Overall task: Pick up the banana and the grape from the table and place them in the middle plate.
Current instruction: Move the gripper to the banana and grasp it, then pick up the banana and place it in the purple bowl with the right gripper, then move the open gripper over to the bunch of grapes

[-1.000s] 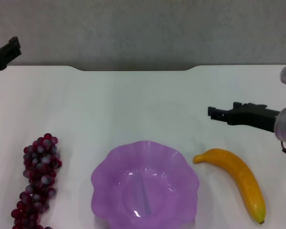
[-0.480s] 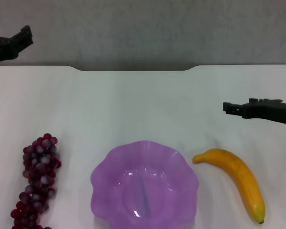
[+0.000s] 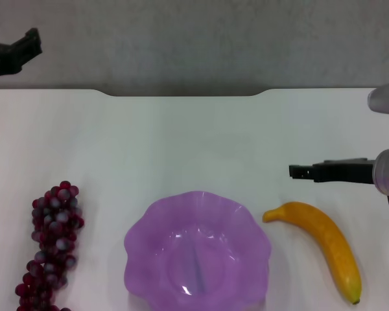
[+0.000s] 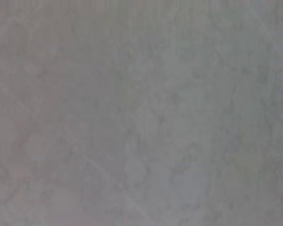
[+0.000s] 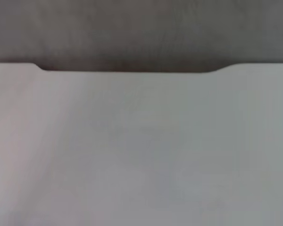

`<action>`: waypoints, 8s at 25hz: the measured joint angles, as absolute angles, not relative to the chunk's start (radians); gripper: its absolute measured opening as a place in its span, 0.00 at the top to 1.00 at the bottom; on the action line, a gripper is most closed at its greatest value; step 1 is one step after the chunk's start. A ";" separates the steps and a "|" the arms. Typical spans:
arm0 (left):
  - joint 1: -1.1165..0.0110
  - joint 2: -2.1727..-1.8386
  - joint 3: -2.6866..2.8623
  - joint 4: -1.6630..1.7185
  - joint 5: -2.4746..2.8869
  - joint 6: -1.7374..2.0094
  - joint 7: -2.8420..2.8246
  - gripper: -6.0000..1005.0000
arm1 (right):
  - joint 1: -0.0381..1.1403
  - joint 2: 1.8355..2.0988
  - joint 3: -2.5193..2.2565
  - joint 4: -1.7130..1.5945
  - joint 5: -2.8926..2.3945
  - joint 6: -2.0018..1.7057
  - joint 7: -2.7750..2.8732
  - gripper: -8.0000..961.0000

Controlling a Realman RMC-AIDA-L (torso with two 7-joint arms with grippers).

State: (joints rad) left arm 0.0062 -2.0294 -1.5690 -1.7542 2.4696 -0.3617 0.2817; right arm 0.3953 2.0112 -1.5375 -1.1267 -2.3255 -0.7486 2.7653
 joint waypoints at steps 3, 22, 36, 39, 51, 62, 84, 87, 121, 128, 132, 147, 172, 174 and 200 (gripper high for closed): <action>0.008 -2.030 -1.565 -1.762 2.470 -0.363 0.286 0.16 | 0.376 2.015 -1.544 -1.191 -2.390 -0.791 2.813 0.09; 0.008 -2.029 -1.570 -1.762 2.457 -0.367 0.288 0.16 | 0.306 2.019 -1.535 -1.252 -2.409 -0.929 2.818 0.09; 0.007 -2.029 -1.573 -1.754 2.458 -0.360 0.288 0.16 | 0.359 2.013 -1.491 -1.098 -2.424 -0.918 2.819 0.10; 0.006 -2.029 -1.574 -1.753 2.459 -0.359 0.288 0.16 | 0.369 2.013 -1.492 -1.079 -2.427 -0.918 2.819 0.11; 0.003 -2.029 -1.578 -1.757 2.459 -0.366 0.288 0.16 | 0.468 2.015 -1.518 -0.920 -2.426 -0.895 2.817 0.13; 0.005 -2.029 -1.579 -1.757 2.459 -0.366 0.288 0.16 | 0.484 2.014 -1.544 -0.908 -2.396 -0.869 2.814 0.16; 0.010 -2.029 -1.583 -1.758 2.457 -0.367 0.288 0.16 | 0.472 2.010 -1.564 -1.006 -2.424 -0.876 2.813 0.46; 0.011 -2.029 -1.583 -1.756 2.457 -0.367 0.288 0.16 | 0.456 2.009 -1.530 -1.074 -2.468 -0.907 2.814 0.46; 0.001 -2.029 -1.575 -1.762 2.457 -0.365 0.301 0.16 | 0.465 2.019 -1.768 -1.485 -2.496 -1.106 2.819 0.47; 0.001 -2.029 -1.572 -1.763 2.457 -0.357 0.301 0.16 | 0.507 2.019 -1.824 -1.447 -2.482 -1.105 2.819 0.47; 0.001 -2.029 -1.572 -1.763 2.457 -0.355 0.301 0.16 | 0.554 2.019 -1.851 -1.360 -2.461 -1.084 2.820 0.47; -0.009 -2.029 -1.571 -1.755 2.457 -0.354 0.301 0.16 | 0.672 2.017 -1.920 -1.148 -2.397 -0.981 2.819 0.47; -0.003 -2.029 -1.571 -1.755 2.457 -0.354 0.301 0.16 | 0.680 2.014 -1.930 -1.183 -2.374 -0.959 2.816 0.21; -0.003 -2.029 -1.570 -1.755 2.457 -0.354 0.301 0.16 | 0.667 2.014 -1.933 -1.210 -2.374 -0.942 2.815 0.19; -0.023 -2.028 -1.515 -1.730 2.457 -0.312 0.328 0.16 | 0.336 2.009 -1.768 -1.411 -2.415 -0.300 2.791 0.18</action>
